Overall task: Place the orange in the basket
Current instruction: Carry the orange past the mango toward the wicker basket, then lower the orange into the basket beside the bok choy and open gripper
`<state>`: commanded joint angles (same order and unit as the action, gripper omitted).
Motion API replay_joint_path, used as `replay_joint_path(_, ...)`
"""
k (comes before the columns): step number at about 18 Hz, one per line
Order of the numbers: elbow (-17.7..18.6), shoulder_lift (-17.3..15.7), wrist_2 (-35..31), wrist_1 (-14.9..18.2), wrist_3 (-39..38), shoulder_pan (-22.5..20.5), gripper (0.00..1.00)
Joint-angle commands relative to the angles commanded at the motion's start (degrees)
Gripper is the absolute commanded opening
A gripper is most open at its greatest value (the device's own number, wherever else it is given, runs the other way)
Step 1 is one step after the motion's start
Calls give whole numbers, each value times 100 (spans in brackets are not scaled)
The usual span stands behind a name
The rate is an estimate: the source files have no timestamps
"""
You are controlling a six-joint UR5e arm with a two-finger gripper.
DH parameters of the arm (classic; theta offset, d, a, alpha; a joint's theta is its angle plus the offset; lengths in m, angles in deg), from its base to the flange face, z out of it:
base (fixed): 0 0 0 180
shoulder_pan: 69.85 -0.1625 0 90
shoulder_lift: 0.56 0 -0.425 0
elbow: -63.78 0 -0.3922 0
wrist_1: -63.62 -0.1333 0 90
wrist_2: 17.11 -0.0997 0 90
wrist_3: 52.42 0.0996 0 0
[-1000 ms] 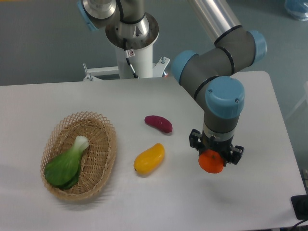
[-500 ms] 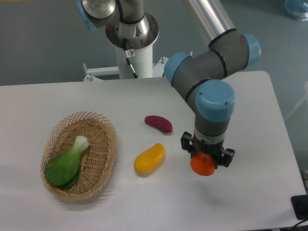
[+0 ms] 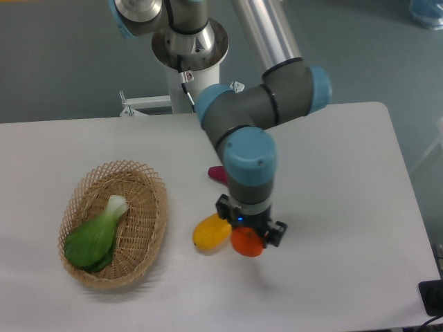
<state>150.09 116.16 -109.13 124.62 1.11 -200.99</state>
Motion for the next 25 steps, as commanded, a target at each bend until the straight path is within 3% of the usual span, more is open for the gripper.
replay_joint_path(7, 88, 61, 9, -105, -694, 1002, 65)
replay_joint_path(12, 325, 70, -44, -184, -721, 1705, 68)
replay_joint_path(16, 316, 167, -1, -333, -747, 1899, 76)
replay_joint_path(21, 290, 202, 192, -369, -1134, 1970, 100)
replay_joint_path(25, 308, 176, 774, -378, -1169, 1970, 100)
